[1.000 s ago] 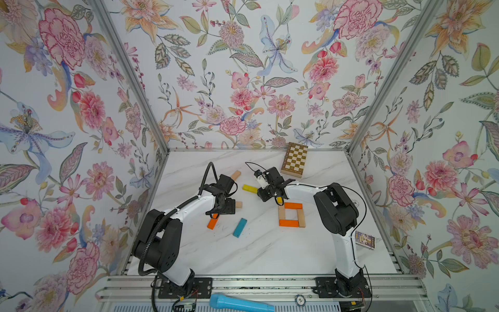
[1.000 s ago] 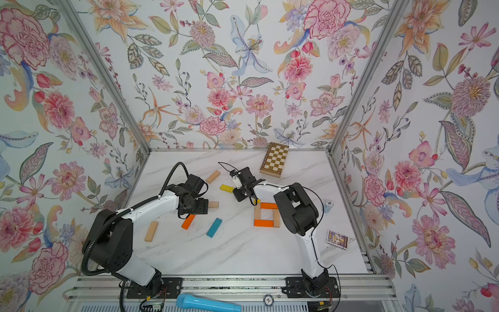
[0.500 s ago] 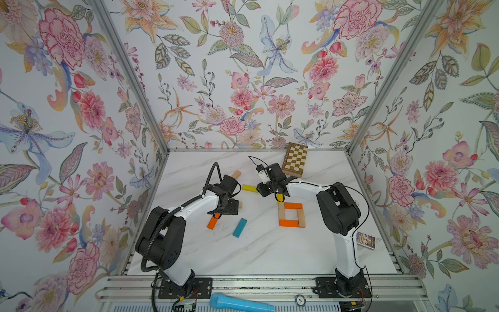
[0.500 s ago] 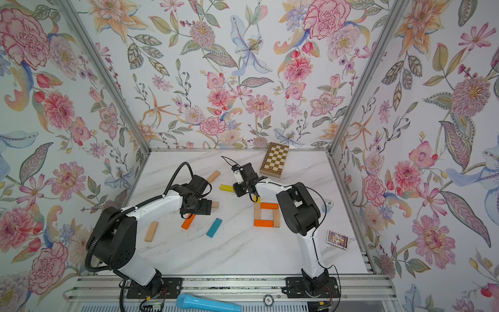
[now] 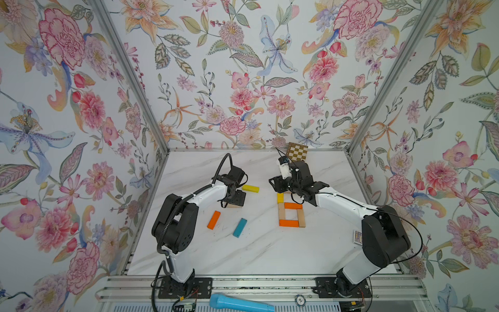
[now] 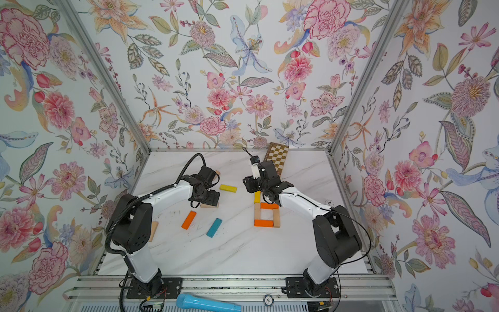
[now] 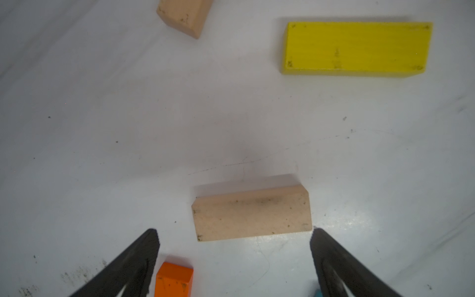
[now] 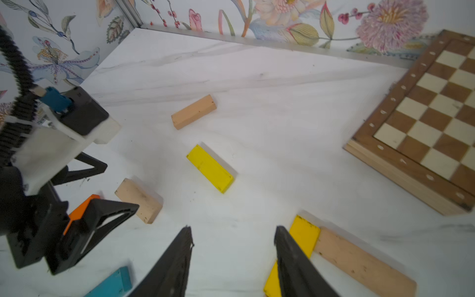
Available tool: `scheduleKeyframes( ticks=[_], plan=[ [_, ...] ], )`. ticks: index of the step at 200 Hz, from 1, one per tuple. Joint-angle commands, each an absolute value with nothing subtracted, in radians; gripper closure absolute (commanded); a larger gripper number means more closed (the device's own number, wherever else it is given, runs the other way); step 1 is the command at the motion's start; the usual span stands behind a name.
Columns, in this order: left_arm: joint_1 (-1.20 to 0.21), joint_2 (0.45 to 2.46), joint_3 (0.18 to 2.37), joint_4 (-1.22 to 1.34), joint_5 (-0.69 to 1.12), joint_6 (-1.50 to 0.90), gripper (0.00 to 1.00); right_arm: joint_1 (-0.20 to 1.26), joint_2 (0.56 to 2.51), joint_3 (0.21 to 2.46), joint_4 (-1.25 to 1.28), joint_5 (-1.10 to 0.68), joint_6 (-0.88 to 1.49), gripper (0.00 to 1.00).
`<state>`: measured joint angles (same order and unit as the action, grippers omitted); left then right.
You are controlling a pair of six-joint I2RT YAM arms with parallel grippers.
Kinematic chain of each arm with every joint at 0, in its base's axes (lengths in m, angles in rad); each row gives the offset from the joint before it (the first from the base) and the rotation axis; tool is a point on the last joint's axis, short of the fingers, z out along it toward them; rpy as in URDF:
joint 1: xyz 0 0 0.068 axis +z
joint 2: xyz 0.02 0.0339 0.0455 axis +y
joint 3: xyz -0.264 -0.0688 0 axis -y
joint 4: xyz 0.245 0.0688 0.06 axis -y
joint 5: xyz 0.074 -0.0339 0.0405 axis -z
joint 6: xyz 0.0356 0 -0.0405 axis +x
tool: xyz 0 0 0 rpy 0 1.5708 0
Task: Assemble the number 6 with building blocks
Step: Assemble the building block at the center of the board.
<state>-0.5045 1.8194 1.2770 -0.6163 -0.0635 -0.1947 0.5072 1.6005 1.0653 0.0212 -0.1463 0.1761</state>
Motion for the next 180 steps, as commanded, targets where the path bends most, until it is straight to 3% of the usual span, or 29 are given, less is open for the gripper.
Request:
scheduleKeyframes(
  ticks=[1, 29, 57, 107, 140, 180],
  plan=[
    [-0.511, 1.802, 1.294, -0.634, -0.057, 0.040, 0.05, 0.455, 1.500, 0.973, 0.112, -0.193, 0.242, 0.47],
    [-0.500, 1.758, 1.245, -0.610, 0.074, 0.334, 0.16, 0.411, 1.400, 0.895, 0.171, -0.202, 0.285, 0.46],
    [-0.475, 1.722, 1.205, -0.544, 0.146, 0.518, 0.17, 0.397, 1.368, 0.890, 0.159, -0.211, 0.287, 0.46],
    [-0.457, 1.759, 1.196, -0.558, 0.121, 0.822, 0.18, 0.387, 1.362, 0.873, 0.169, -0.239, 0.287, 0.46],
    [-0.388, 1.782, 1.241, -0.558, 0.255, 0.881, 0.17, 0.388, 1.350, 0.857, 0.176, -0.252, 0.290, 0.46],
    [-0.372, 1.894, 1.341, -0.693, 0.275, 0.926, 0.19, 0.397, 1.328, 0.837, 0.188, -0.256, 0.291, 0.46]
  ],
)
